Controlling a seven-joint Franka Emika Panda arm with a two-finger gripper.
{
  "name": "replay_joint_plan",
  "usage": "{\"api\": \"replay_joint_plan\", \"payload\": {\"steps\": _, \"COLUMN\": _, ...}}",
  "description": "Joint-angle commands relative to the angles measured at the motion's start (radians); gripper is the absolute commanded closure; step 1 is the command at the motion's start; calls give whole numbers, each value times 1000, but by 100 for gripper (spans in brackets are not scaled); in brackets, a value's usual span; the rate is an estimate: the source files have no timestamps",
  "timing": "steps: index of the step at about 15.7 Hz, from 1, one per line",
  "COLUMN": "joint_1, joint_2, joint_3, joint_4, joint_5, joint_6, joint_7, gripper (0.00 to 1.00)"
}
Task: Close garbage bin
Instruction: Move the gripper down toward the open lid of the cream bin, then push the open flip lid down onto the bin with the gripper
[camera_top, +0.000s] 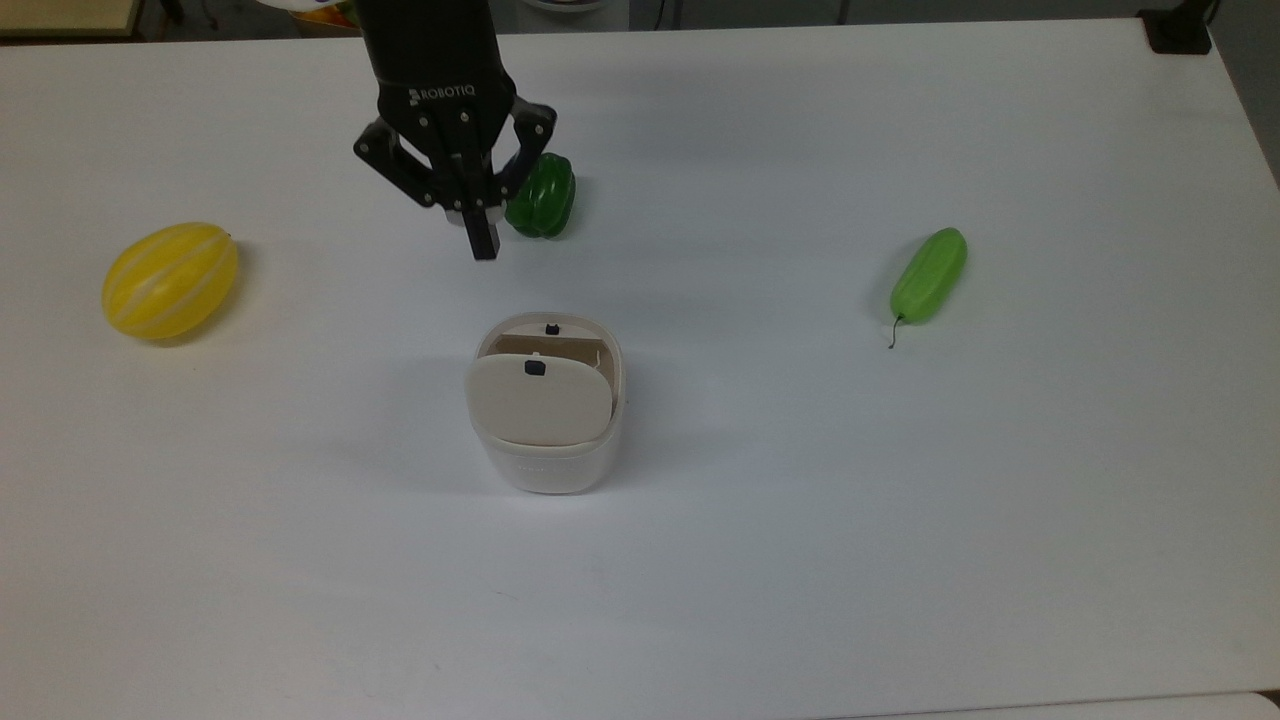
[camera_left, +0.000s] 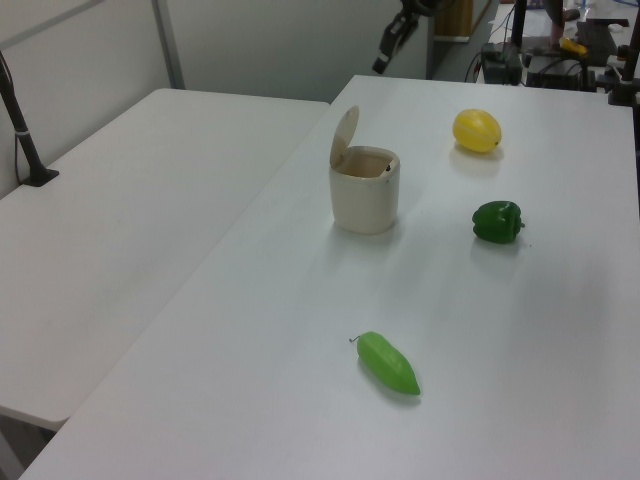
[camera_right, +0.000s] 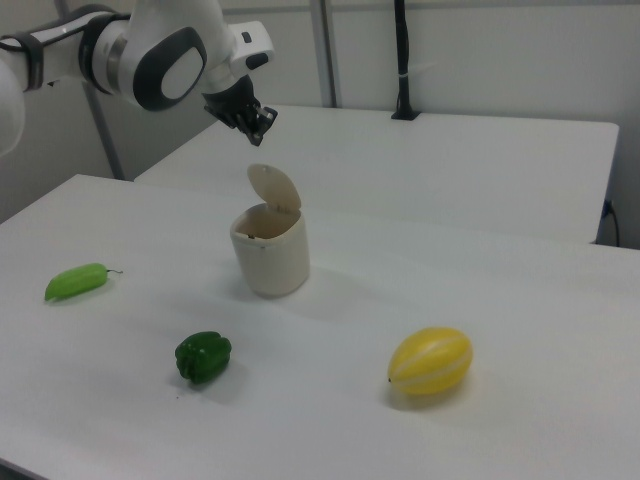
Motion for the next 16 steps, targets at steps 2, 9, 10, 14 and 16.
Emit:
{"api": "replay_joint_plan", "payload": {"steps": 2, "joint_1": 42, "joint_2": 94, "joint_3": -3, "joint_4": 4, "joint_5": 18, "joint_6": 218, "joint_7": 14, "gripper": 100}}
{"api": "replay_joint_plan", "payload": {"steps": 9, "joint_1": 51, "joint_2": 216, "joint_3": -5, "joint_4": 86, "joint_5": 2, "joint_6": 293, "joint_7": 47, "gripper": 100}}
{"api": "replay_joint_plan", "payload": {"steps": 10, "joint_1": 51, "joint_2": 216, "joint_3": -5, "joint_4": 80, "joint_5": 5, "joint_6": 289, "joint_7": 43, "gripper": 100}}
{"api": "replay_joint_plan", "payload": {"steps": 14, "joint_1": 51, "joint_2": 201, "joint_3": -3, "joint_4": 75, "joint_5": 19, "joint_6": 145, "joint_7": 52, "gripper": 100}}
{"api": "replay_joint_plan", "payload": {"steps": 16, "joint_1": 44, "joint_2": 181, "joint_3": -3, "joint_4": 75, "joint_5": 22, "joint_6": 39, "joint_7": 63, "gripper": 100}}
